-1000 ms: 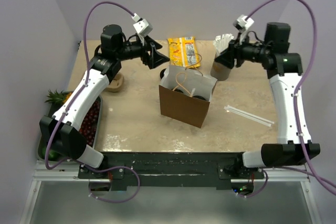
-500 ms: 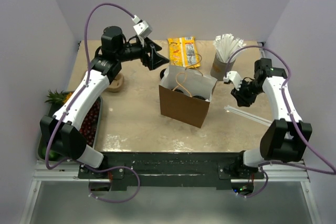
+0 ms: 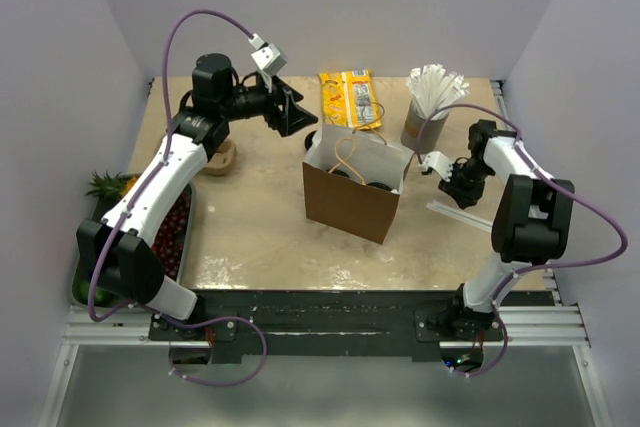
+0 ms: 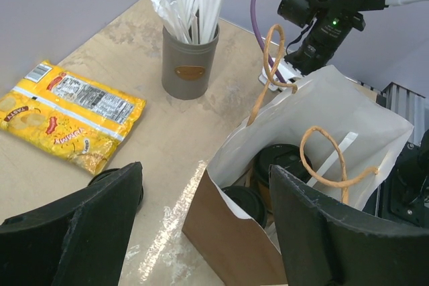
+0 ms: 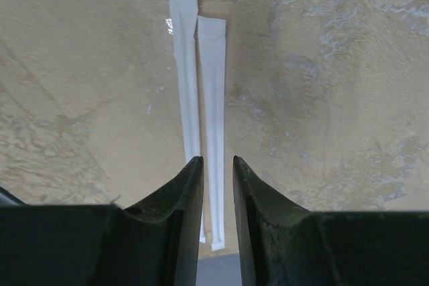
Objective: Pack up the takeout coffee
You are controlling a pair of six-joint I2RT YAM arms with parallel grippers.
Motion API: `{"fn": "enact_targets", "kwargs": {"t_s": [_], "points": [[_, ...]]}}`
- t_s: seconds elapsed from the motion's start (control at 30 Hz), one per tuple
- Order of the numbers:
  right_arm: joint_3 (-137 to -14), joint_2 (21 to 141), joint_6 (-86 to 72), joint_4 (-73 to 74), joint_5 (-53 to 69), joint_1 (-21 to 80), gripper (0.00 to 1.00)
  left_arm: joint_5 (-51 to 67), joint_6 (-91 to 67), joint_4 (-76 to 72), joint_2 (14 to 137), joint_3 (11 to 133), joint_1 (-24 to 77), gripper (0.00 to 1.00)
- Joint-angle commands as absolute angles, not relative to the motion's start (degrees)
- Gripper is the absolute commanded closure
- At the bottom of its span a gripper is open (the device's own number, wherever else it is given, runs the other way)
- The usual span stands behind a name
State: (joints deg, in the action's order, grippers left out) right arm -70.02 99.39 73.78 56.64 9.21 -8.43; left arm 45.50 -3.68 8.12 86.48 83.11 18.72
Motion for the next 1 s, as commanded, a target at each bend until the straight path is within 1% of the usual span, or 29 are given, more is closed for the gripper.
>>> {"fn": "enact_targets", "kwargs": {"t_s": [0.0, 0.3, 0.47, 0.7, 0.97], "points": [[-69.4, 99.8, 77.3, 54.1, 6.3, -8.7, 0.73, 44.8, -2.2, 7.5, 85.3, 82.9, 18.1, 0.20], [-65.7, 100.8, 80.3, 52.7, 4.7, -8.7, 0.73, 44.5, -1.9, 7.9, 86.4, 83.9, 17.5, 0.19], [-63.4, 100.4, 80.0, 49.2, 3.9, -8.7, 0.73, 44.5, -2.3, 7.6, 86.7, 83.9, 17.5, 0.19], [-63.2, 101.4, 79.2, 46.1, 2.3, -8.7, 0.75, 44.6, -2.8, 7.5, 87.3, 84.1, 17.6, 0.19], [-65.0, 102.5, 79.1, 47.1, 2.7, -8.7, 0.75, 44.9, -3.3, 6.9, 88.0, 84.5, 17.5, 0.19]]}}
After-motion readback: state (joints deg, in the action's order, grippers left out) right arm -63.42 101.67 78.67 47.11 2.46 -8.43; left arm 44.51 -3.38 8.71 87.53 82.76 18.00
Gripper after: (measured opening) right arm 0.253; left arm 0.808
